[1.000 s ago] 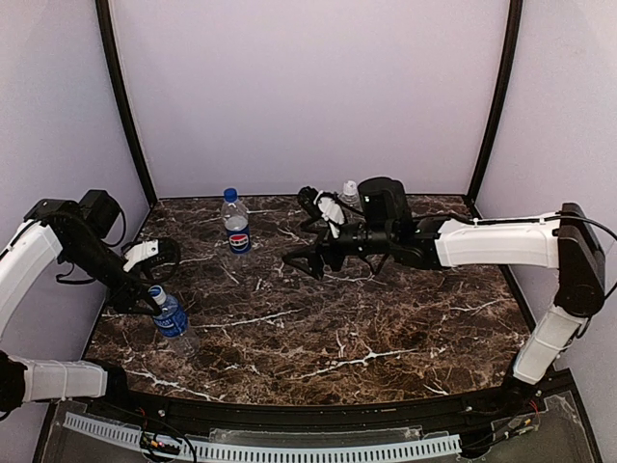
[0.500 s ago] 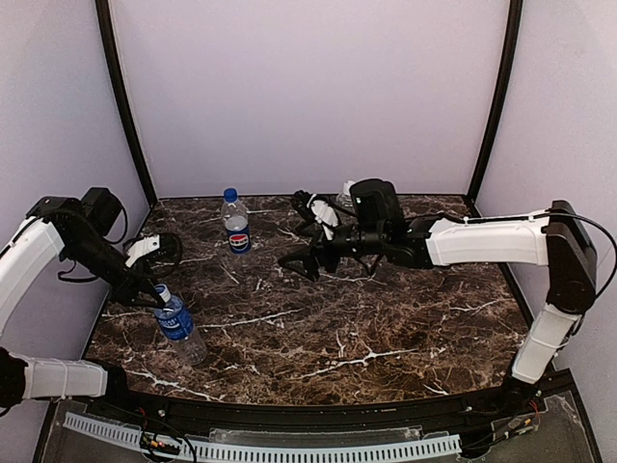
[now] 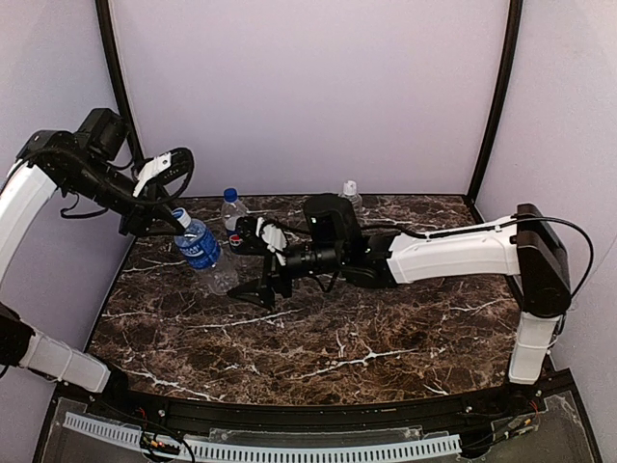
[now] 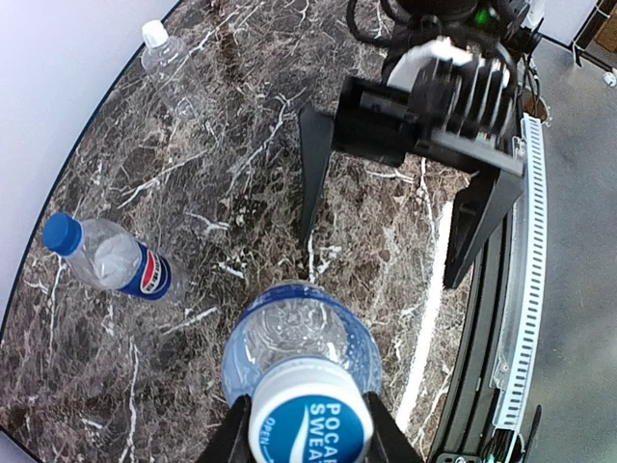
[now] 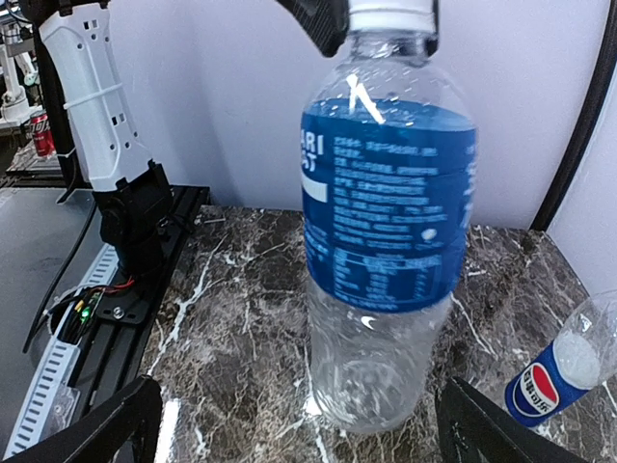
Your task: Unscrew the bottle caps
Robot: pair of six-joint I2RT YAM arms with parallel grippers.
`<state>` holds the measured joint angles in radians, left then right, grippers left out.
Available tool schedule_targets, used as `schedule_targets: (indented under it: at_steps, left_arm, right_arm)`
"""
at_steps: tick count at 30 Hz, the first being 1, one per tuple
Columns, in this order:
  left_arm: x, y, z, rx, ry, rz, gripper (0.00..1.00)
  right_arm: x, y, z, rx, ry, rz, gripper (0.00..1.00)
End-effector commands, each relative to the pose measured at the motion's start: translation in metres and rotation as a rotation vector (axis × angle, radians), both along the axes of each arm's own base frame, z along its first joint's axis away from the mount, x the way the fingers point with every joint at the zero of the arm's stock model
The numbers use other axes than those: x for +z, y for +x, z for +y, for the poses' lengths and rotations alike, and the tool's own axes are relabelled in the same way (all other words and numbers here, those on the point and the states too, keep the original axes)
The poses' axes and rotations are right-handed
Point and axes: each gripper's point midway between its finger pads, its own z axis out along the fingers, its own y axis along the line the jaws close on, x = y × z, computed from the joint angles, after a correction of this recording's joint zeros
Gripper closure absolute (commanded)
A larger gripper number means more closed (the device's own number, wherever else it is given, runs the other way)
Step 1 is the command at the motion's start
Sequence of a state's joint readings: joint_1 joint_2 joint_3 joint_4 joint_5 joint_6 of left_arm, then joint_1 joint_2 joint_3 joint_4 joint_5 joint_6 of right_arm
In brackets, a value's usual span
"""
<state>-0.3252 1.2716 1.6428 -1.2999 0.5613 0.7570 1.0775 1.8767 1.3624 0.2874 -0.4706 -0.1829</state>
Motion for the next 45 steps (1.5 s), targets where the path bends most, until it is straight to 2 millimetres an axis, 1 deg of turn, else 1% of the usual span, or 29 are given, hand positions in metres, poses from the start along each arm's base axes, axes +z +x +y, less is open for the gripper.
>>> schedule_targets:
  at_steps: [1, 2, 4, 6, 9, 14, 16, 17, 21, 24, 25, 31, 33, 35, 38, 40, 41, 42, 43, 44, 45]
  left_arm:
    - [0.022, 0.001, -0.014, -0.018, -0.032, 0.031, 0.99]
    - [0.031, 0.004, -0.018, -0.021, -0.053, 0.022, 0.99]
    - [0.041, 0.005, -0.025, -0.033, -0.086, 0.011, 0.99]
    - [0.045, 0.002, -0.030, -0.061, -0.111, 0.019, 0.99]
    - [0.041, -0.006, -0.033, -0.104, -0.116, 0.058, 0.99]
    - [0.034, -0.006, -0.033, -0.110, -0.095, 0.078, 0.99]
    - [0.034, -0.004, -0.035, -0.110, -0.098, 0.074, 0.99]
    - [0.036, -0.003, -0.036, -0.107, -0.103, 0.073, 0.99]
    - [0.038, 0.001, -0.041, -0.111, -0.119, 0.086, 0.99]
    - [0.039, 0.002, -0.043, -0.112, -0.125, 0.093, 0.99]
    - [0.039, 0.001, -0.043, -0.113, -0.127, 0.091, 0.99]
    - [0.043, 0.002, -0.047, -0.110, -0.155, 0.084, 0.99]
    - [0.045, 0.006, -0.048, -0.099, -0.163, 0.072, 0.99]
    - [0.047, 0.009, -0.048, -0.093, -0.169, 0.059, 0.99]
    - [0.045, 0.010, -0.049, -0.092, -0.168, 0.061, 0.99]
    - [0.044, 0.010, -0.049, -0.093, -0.168, 0.063, 0.99]
    - [0.043, 0.011, -0.050, -0.094, -0.172, 0.065, 0.92]
    - [0.043, 0.011, -0.050, -0.092, -0.175, 0.064, 0.78]
    - [0.043, 0.012, -0.051, -0.089, -0.185, 0.068, 0.44]
    - [0.043, 0.012, -0.051, -0.081, -0.189, 0.067, 0.32]
    - [0.039, 0.017, -0.051, -0.054, -0.194, 0.075, 0.14]
  right_arm:
    - [0.009, 0.009, 0.015, 0.011, 0.062, -0.051, 0.01]
    - [0.008, 0.010, 0.016, 0.016, 0.066, -0.053, 0.01]
    - [0.007, 0.013, 0.019, 0.006, 0.074, -0.064, 0.01]
    - [0.003, 0.023, 0.021, -0.039, 0.069, -0.068, 0.01]
    - [0.005, 0.039, 0.019, -0.090, 0.079, -0.054, 0.01]
    - [0.009, 0.077, 0.006, -0.205, 0.092, -0.038, 0.01]
    - [0.008, 0.085, 0.007, -0.220, 0.087, -0.046, 0.01]
    - [0.007, 0.085, 0.008, -0.216, 0.084, -0.053, 0.02]
    - [0.004, 0.075, 0.015, -0.137, 0.093, -0.050, 0.04]
    - [0.004, 0.069, 0.014, -0.101, 0.103, -0.059, 0.12]
    - [0.005, 0.066, 0.014, -0.083, 0.110, -0.063, 0.13]
    - [0.014, 0.047, 0.017, 0.040, 0.157, -0.066, 0.26]
    - [0.014, 0.046, 0.019, 0.057, 0.160, -0.059, 0.29]
    - [0.012, 0.046, 0.020, 0.064, 0.157, -0.055, 0.29]
    - [0.009, 0.047, 0.019, 0.057, 0.151, -0.054, 0.38]
    - [0.010, 0.049, 0.016, 0.048, 0.158, -0.051, 0.43]
    - [0.012, 0.049, 0.014, 0.044, 0.166, -0.048, 0.45]
    - [0.016, 0.050, 0.012, 0.040, 0.180, -0.042, 0.47]
    - [0.020, 0.051, 0.009, 0.039, 0.198, -0.036, 0.49]
    - [0.024, 0.051, 0.007, 0.039, 0.217, -0.028, 0.50]
    - [0.030, 0.051, 0.004, 0.037, 0.238, -0.021, 0.52]
